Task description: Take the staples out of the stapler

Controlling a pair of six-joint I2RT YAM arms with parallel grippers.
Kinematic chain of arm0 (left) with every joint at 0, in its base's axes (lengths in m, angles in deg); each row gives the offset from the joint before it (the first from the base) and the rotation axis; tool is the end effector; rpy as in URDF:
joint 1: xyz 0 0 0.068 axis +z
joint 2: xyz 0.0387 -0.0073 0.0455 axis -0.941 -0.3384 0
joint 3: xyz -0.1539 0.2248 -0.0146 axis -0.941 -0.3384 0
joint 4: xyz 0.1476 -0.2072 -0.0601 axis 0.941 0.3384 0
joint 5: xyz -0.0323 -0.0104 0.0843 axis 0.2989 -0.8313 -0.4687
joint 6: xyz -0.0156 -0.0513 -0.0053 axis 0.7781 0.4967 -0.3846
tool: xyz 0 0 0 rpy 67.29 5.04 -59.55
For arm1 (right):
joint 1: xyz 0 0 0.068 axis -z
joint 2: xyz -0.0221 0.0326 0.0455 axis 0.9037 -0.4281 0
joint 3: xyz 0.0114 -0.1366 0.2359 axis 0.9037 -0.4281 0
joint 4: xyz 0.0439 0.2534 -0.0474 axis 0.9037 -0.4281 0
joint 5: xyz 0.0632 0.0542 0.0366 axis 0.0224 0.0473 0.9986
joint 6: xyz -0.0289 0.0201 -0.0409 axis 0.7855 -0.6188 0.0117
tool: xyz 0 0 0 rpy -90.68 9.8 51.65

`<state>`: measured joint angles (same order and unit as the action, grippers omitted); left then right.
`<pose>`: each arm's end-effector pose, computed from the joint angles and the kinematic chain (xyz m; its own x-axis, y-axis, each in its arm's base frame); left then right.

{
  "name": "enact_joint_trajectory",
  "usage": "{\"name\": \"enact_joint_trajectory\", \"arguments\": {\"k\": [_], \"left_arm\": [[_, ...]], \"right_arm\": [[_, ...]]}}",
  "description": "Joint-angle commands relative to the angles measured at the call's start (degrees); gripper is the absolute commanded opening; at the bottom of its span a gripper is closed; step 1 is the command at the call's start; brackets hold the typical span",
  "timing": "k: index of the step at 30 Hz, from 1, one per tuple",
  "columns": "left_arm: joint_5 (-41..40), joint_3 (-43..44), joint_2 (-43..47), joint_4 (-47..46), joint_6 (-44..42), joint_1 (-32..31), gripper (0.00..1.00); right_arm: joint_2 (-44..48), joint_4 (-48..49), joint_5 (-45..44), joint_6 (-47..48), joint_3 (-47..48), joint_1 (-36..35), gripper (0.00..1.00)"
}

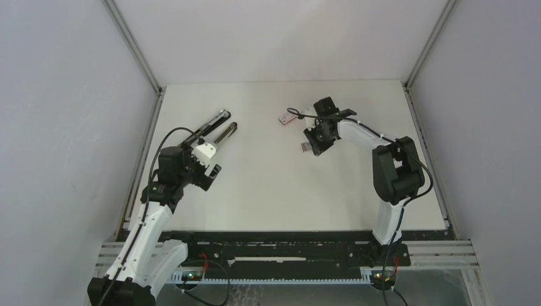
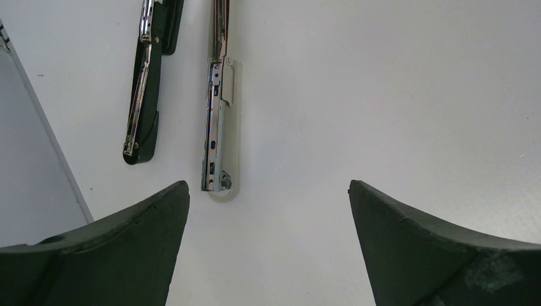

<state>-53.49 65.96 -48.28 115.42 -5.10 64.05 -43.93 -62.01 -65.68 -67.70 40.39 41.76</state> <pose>0.1720 -0.0252 0.2542 -0.3732 0.5368 -0.7566 0.5123 0.7992 0.3143 0.3496 0.1554 0.2017 -0.7074 -0.5817 -0.4015 -0.6599 0.7470 0.0804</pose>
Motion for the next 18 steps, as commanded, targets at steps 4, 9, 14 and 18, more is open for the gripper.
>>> {"name": "enact_joint_trajectory", "arguments": {"k": [4, 9, 14, 18], "left_arm": [[0.0, -0.8, 0.1, -1.5, -0.5, 0.3, 1.0], [0.1, -0.8, -0.2, -1.5, -0.6, 0.3, 1.0], [0.1, -0.8, -0.2, -1.5, -0.6, 0.3, 1.0], [0.4, -0.8, -0.1, -1.5, -0.6, 0.3, 1.0]], "right_arm": [[-0.8, 1.0, -4.4, -6.9, 6.7, 0.5, 0.21], [-4.4, 0.5, -4.5, -8.9, 9.5, 0.5, 0.21], [-4.4, -1.0, -6.8, -7.2, 8.9, 0.7, 0.25], [-1.0, 0.4, -8.4, -9.3, 3.5, 1.6, 0.28]]}}
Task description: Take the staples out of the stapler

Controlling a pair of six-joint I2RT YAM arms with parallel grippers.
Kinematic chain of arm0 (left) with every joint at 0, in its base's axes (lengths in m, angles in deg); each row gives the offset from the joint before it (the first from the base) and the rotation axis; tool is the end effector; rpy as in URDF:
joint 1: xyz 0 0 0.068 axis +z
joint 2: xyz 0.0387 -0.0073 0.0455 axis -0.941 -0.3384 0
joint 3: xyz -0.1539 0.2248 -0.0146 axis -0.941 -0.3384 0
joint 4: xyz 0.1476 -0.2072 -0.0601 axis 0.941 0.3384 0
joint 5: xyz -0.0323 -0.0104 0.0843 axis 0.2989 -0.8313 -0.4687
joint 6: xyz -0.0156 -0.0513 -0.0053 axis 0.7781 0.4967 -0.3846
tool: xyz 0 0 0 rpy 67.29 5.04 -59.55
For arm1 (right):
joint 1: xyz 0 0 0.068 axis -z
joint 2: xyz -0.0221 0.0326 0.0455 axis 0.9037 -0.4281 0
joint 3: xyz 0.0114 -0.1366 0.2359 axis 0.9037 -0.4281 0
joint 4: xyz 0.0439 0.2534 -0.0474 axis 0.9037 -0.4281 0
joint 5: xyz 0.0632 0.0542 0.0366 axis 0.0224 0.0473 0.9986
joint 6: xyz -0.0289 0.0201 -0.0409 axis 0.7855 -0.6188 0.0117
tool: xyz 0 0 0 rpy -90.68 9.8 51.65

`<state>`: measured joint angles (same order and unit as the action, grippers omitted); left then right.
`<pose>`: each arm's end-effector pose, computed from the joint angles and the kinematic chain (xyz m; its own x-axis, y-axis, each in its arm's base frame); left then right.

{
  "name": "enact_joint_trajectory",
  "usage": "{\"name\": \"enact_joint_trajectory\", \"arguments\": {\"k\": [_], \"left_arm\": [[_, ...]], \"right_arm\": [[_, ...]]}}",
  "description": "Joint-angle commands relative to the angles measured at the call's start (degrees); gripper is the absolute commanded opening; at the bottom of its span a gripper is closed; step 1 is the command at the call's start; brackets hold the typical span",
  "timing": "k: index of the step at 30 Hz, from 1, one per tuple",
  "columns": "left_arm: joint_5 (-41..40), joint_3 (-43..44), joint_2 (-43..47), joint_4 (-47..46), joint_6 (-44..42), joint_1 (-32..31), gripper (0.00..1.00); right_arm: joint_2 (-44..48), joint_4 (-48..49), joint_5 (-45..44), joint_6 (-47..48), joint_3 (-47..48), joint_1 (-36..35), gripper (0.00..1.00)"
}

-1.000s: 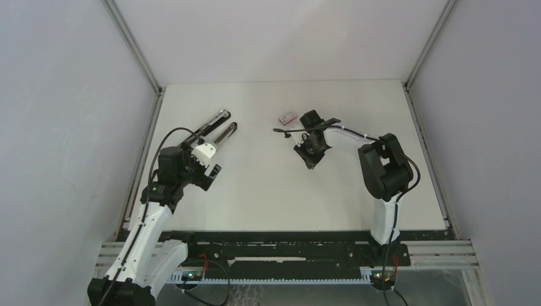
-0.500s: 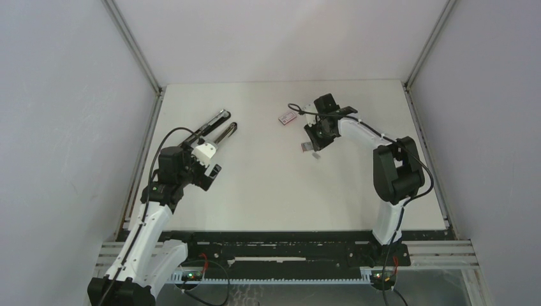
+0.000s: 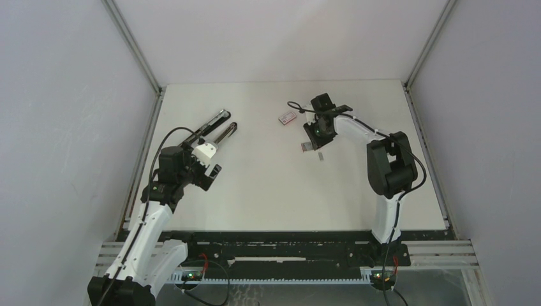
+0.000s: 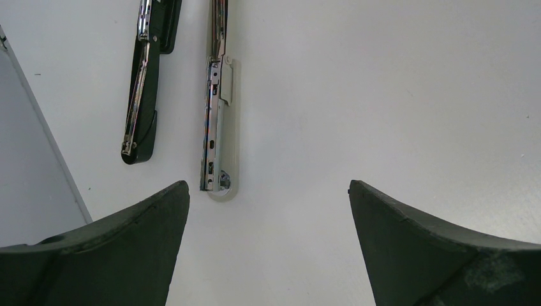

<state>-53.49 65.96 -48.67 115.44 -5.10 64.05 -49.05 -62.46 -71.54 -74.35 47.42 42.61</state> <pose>0.1729 -0.0253 0.2531 -0.3786 0.5374 -0.7536 0.5146 0.7990 0.3112 0.3782 0.1569 0.2024 -0.7815 -0.4802 -0.3983 -0.5339 0.8450 0.0288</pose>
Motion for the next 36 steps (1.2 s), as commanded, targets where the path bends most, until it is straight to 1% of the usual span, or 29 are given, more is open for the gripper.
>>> {"name": "enact_joint_trajectory", "arguments": {"k": [1, 2, 5, 26, 30, 36], "left_arm": [[0.5, -0.8, 0.2, -1.5, -0.6, 0.4, 1.0], [0.6, -0.8, 0.2, -1.5, -0.6, 0.3, 1.0], [0.2, -0.7, 0.2, -1.5, -0.6, 0.3, 1.0], [0.0, -1.0, 0.2, -1.7, -0.9, 0.4, 1.0], [-0.1, -1.1, 0.4, -1.7, -0.7, 0.3, 1.0], [-0.1, -1.1, 0.4, -1.7, -0.8, 0.3, 1.0]], "right_arm": [[4.6, 1.4, -2.7, -3.3, -4.9, 0.9, 0.31], [4.8, 1.8, -2.7, -4.0, -6.0, 1.1, 0.33], [3.7, 2.1, -2.5, -5.7, -6.9, 1.3, 0.35], [-0.5, 5.3, -3.4, -8.0, -6.8, 1.7, 0.35], [-0.9, 5.4, -3.6, -8.0, -6.8, 1.7, 0.33], [-1.0, 5.5, -3.8, -7.9, -6.8, 1.7, 0.24]]}}
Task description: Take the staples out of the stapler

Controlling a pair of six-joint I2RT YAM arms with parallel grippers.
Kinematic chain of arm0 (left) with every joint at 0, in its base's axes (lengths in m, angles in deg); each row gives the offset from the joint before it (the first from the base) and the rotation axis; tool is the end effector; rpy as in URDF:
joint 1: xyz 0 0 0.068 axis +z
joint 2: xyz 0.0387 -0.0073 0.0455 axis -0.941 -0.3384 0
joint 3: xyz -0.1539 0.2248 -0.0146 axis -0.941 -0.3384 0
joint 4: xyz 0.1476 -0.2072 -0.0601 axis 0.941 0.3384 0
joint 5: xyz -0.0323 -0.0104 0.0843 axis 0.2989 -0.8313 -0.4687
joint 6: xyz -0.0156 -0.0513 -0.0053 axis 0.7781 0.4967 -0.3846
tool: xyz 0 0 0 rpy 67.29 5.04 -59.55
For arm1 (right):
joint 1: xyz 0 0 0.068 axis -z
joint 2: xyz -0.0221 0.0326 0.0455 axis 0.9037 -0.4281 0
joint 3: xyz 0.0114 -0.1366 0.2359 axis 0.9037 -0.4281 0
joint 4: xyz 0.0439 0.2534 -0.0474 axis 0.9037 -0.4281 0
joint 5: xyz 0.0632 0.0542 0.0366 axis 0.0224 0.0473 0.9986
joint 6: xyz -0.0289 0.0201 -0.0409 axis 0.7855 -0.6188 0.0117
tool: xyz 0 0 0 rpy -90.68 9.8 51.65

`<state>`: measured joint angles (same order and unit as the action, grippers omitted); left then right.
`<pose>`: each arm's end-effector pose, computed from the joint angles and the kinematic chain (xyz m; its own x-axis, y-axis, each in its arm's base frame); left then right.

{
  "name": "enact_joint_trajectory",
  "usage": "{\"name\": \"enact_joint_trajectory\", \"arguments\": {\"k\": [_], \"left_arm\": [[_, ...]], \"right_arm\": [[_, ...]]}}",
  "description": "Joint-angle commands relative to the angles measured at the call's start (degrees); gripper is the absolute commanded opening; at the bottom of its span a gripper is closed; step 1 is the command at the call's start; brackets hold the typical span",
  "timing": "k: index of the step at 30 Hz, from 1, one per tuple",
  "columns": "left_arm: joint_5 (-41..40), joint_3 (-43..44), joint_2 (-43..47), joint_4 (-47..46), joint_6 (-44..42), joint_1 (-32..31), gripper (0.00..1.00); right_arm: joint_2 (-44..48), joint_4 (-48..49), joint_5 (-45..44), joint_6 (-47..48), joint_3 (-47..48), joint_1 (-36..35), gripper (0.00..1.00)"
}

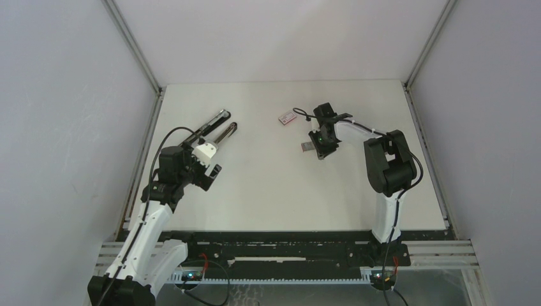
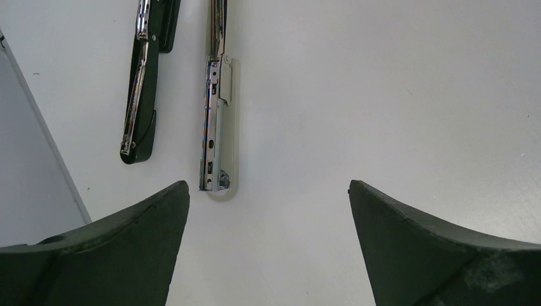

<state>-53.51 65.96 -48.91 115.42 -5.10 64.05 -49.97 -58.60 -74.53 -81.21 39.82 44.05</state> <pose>0.1735 -0.0254 0.2525 -0.3816 0.5378 -0.7518 0.5155 0.7989 0.3098 0.3684 0.1403 0.1616 -0.8763 -0.3651 -0.3143 -0.3942 0.9185 0.0321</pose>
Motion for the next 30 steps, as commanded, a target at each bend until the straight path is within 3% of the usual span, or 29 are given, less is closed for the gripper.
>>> {"name": "enact_joint_trajectory", "arguments": {"k": [1, 15, 30], "left_arm": [[0.1, -1.1, 0.7, -1.7, -0.8, 0.3, 1.0], [0.1, -1.1, 0.7, -1.7, -0.8, 0.3, 1.0], [0.1, -1.1, 0.4, -1.7, -0.8, 0.3, 1.0]], "right_arm": [[-0.1, 1.6, -0.9, -1.1, 0.9, 0.3, 0.23], [1.0, 1.9, -1.7, -1.2, 0.7, 0.2, 0.15], [5.8, 1.4, -1.4, -1.6, 0.8, 0.3, 0.14]]}}
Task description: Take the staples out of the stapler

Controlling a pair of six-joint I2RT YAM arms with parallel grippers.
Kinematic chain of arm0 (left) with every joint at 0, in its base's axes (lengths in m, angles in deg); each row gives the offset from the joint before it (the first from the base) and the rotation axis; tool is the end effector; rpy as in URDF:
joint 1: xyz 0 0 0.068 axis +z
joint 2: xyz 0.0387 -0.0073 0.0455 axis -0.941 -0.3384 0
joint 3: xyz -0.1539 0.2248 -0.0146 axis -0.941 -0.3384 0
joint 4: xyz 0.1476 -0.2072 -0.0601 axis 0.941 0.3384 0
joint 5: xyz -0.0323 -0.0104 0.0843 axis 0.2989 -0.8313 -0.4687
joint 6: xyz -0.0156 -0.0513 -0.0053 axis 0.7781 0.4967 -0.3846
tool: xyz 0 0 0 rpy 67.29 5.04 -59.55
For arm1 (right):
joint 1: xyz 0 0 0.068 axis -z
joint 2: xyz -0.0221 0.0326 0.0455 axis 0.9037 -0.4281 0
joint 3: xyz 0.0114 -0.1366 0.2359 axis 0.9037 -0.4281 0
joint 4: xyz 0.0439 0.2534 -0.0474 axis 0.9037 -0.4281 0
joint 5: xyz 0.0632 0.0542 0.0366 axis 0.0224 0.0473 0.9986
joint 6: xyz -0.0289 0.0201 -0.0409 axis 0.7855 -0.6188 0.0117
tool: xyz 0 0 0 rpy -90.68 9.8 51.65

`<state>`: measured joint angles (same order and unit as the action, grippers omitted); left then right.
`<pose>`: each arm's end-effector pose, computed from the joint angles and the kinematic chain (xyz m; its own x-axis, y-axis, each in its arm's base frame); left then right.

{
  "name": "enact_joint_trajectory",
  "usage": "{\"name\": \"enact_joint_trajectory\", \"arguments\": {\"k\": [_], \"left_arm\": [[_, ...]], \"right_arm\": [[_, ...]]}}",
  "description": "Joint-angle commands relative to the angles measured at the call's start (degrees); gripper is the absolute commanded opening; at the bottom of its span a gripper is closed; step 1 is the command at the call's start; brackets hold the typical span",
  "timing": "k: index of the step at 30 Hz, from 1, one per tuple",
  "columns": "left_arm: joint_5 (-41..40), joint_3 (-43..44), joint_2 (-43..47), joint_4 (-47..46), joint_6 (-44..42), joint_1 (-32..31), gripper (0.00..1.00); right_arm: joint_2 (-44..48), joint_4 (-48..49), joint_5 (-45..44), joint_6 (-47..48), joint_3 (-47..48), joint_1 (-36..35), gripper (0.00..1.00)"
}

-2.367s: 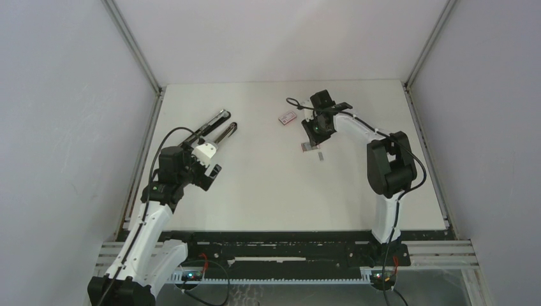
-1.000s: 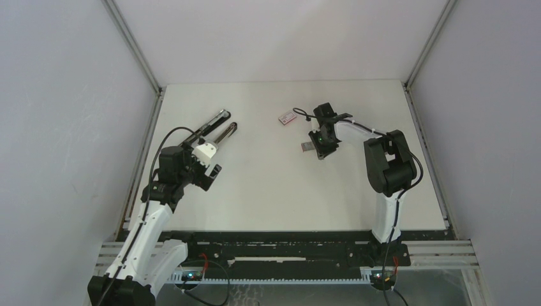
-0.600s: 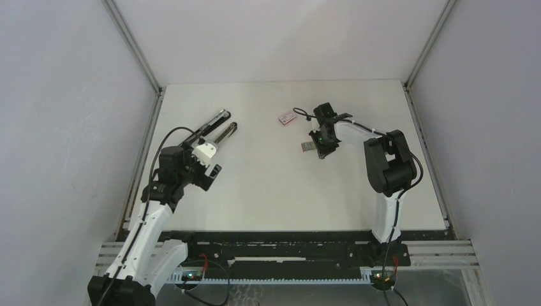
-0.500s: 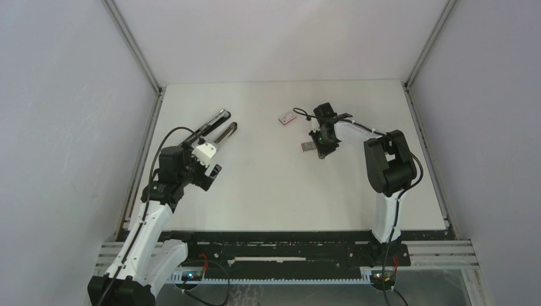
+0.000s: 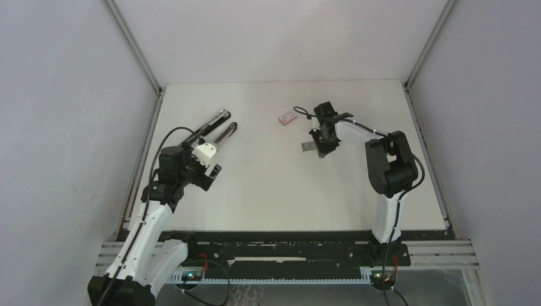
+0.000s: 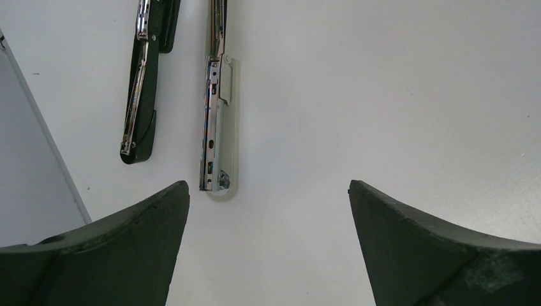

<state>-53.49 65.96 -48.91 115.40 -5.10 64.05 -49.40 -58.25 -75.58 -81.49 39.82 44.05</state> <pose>0.1735 -0.0254 0.2525 -0.3812 0.5377 -0.7520 0.5156 0.7989 0.3098 0.3688 0.1397 0.1655 -0.8735 -0.3588 -0.3289 -0.3850 0.9228 0.0157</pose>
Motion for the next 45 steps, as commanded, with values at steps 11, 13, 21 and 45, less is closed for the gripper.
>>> {"name": "enact_joint_trajectory", "arguments": {"k": [11, 13, 21, 45], "left_arm": [[-0.1, -0.9, 0.3, -1.6, -0.7, 0.4, 1.0], [-0.2, -0.9, 0.2, -1.6, -0.7, 0.3, 1.0], [-0.2, -1.0, -0.1, -1.6, -0.8, 0.3, 1.0], [-0.2, -1.1, 0.0, -1.7, -0.9, 0.3, 1.0]], "right_arm": [[4.3, -0.8, -0.2, -1.4, 6.4, -0.3, 0.14], [3.3, -1.3, -0.2, -1.4, 8.1, -0.7, 0.14], [-0.3, -1.7, -0.3, -1.6, 11.6, -1.5, 0.14], [-4.2, 0.2, 0.3, -1.1, 12.1, -2.8, 0.14]]}}
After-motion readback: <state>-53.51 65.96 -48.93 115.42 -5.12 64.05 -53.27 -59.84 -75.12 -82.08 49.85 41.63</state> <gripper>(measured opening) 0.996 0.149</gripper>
